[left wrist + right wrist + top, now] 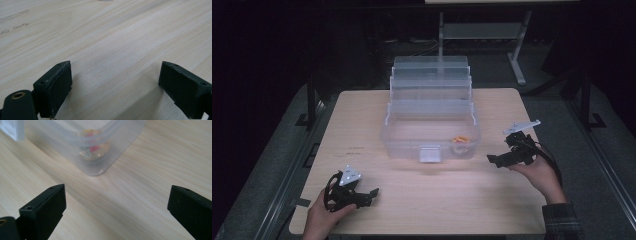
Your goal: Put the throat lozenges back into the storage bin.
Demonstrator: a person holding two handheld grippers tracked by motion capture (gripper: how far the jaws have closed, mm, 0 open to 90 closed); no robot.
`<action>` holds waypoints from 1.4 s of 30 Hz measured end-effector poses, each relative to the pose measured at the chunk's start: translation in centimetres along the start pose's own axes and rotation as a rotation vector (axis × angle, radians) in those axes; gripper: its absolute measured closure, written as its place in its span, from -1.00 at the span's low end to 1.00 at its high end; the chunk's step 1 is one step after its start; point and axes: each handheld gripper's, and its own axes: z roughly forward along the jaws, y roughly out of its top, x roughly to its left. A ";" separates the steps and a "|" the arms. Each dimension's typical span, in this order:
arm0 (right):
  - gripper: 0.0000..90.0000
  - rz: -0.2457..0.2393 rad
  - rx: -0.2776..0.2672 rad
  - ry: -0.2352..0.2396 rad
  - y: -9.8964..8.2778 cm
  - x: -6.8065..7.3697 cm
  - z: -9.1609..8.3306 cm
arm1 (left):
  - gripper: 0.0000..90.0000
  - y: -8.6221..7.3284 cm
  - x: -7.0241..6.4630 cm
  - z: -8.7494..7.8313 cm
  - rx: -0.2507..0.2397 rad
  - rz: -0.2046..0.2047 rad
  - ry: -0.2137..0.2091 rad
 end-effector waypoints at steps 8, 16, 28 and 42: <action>-0.98 0.005 0.001 -0.017 -2.3 0.4 0.2 | -0.76 0.0 0.0 0.0 -0.001 0.000 0.000; -0.99 0.018 0.003 -0.026 -4.5 0.8 0.5 | -0.76 0.0 0.0 0.0 -0.003 -0.001 0.000; -1.00 0.033 -0.008 -0.048 -8.0 1.2 0.9 | -0.76 0.0 0.0 0.0 -0.002 0.001 0.001; -1.00 0.075 -0.053 -0.077 -12.1 0.9 1.1 | -0.76 0.0 0.0 0.0 -0.002 0.002 0.001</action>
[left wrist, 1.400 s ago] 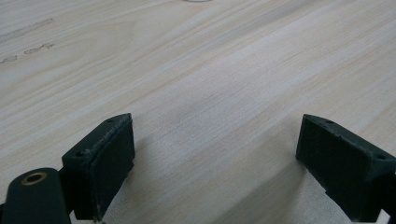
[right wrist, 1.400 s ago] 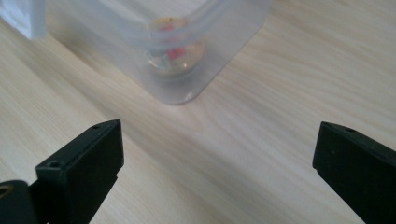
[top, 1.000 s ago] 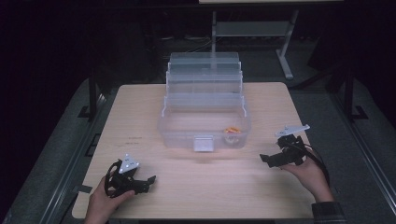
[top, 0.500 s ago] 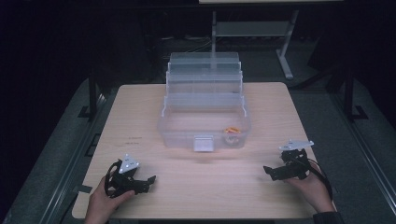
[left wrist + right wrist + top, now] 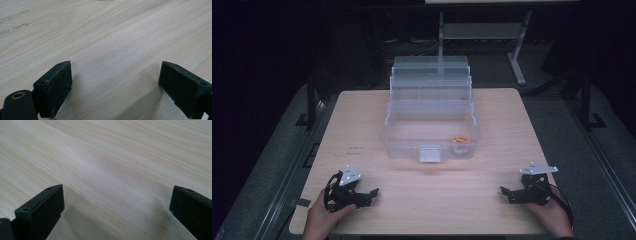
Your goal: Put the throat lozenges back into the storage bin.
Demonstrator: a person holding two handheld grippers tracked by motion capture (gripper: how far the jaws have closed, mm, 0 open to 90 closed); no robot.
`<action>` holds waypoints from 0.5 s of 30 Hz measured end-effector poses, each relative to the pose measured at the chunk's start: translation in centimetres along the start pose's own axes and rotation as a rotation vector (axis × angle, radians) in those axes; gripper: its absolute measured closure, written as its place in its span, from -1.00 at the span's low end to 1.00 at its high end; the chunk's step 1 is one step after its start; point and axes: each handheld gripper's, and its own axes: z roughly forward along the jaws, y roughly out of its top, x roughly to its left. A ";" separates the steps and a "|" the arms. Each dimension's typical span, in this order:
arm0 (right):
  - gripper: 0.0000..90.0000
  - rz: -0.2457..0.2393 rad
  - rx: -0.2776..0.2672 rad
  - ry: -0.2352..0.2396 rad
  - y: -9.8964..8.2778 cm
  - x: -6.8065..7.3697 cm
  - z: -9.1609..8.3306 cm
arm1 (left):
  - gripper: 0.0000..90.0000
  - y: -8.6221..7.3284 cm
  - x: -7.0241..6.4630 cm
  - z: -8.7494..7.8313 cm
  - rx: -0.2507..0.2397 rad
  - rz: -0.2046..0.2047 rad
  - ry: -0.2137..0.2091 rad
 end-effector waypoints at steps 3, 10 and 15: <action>-1.00 0.007 -0.017 0.006 -0.6 0.0 0.1 | -0.76 0.0 0.0 0.0 0.000 0.000 0.000; -1.00 0.010 -0.029 0.007 -0.7 0.0 0.1 | -0.76 0.0 0.0 0.0 0.000 0.000 0.000; -1.00 0.010 -0.029 0.007 -0.7 0.0 0.1 | -0.76 0.0 0.0 0.0 0.000 0.000 0.000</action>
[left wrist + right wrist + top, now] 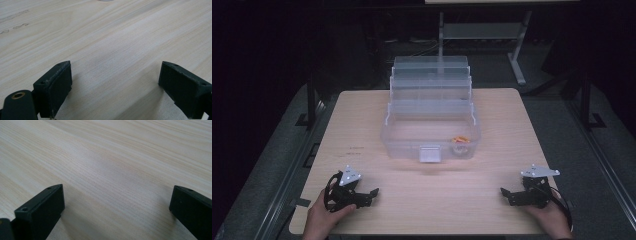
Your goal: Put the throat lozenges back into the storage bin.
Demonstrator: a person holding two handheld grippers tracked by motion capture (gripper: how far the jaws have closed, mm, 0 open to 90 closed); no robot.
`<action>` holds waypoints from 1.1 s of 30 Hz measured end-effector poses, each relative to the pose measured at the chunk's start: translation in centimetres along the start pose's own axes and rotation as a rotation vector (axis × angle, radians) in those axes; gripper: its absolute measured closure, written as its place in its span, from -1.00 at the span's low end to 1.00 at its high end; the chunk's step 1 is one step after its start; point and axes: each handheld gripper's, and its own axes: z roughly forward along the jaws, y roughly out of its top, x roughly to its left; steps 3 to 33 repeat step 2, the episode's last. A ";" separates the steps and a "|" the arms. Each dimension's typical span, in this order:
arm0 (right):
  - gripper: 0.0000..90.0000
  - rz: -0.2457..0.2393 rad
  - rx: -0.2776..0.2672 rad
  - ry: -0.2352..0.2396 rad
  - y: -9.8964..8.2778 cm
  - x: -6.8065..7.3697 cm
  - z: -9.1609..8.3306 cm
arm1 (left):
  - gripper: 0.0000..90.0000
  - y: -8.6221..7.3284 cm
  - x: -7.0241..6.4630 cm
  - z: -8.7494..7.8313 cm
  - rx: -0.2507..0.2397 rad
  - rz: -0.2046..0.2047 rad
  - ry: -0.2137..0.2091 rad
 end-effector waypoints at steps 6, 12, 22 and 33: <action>-1.00 0.000 0.000 0.000 0.0 0.0 0.0 | -0.76 0.0 0.0 0.0 0.000 0.000 0.000; -1.00 0.000 0.000 0.000 0.0 0.0 0.0 | -0.76 0.0 0.0 0.0 0.000 0.000 0.000; -1.00 0.000 0.000 0.000 0.0 0.0 0.0 | -0.76 0.0 0.0 0.0 0.000 0.000 0.000; -1.00 0.000 0.000 0.000 0.0 0.0 0.0 | -0.76 0.0 0.0 0.0 0.000 0.000 0.000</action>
